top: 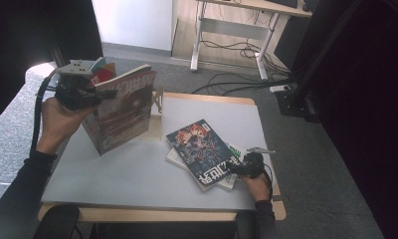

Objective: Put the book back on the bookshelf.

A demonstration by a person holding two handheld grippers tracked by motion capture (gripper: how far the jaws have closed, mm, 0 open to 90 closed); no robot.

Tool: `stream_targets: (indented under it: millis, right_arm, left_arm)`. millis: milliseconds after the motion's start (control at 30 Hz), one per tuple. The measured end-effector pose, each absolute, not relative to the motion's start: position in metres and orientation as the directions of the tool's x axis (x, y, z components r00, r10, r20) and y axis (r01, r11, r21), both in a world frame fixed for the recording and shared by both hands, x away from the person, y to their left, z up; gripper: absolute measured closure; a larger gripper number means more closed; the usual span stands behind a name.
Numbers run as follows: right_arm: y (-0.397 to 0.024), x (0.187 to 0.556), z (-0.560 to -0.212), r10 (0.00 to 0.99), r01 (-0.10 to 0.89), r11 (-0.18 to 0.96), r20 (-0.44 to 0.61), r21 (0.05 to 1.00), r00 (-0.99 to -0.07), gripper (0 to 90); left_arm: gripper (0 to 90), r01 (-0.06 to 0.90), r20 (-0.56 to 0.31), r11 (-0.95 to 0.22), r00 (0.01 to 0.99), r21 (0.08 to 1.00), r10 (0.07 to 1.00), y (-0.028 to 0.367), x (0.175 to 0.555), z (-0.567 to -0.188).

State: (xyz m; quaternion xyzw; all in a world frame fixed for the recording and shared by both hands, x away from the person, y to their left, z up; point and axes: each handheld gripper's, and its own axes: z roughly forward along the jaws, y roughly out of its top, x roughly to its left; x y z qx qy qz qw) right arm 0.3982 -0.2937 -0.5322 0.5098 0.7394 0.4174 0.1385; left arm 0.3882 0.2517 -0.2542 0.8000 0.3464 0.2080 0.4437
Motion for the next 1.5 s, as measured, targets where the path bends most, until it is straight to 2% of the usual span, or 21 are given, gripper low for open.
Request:
stream_targets:
  millis: [467, 900, 1500]
  right_arm:
    - [-0.294, 0.398, -0.533, 0.869, 0.633, 0.127, 0.221, 0.764, -0.442, 0.0]
    - [-0.294, 0.397, -0.533, 0.869, 0.632, 0.125, 0.223, 0.765, -0.442, 0.0]
    - [-0.294, 0.397, -0.534, 0.868, 0.630, 0.124, 0.223, 0.766, -0.443, 0.0]
  left_arm:
    - [84.4, 0.413, 0.016, -0.307, 0.575, 0.858, 0.818, 0.278, 0.392, -0.262]
    - [84.4, 0.430, 0.006, -0.275, 0.530, 0.860, 0.848, 0.261, 0.417, -0.280]
    - [84.4, 0.394, 0.028, -0.236, 0.467, 0.888, 0.884, 0.235, 0.449, -0.301]
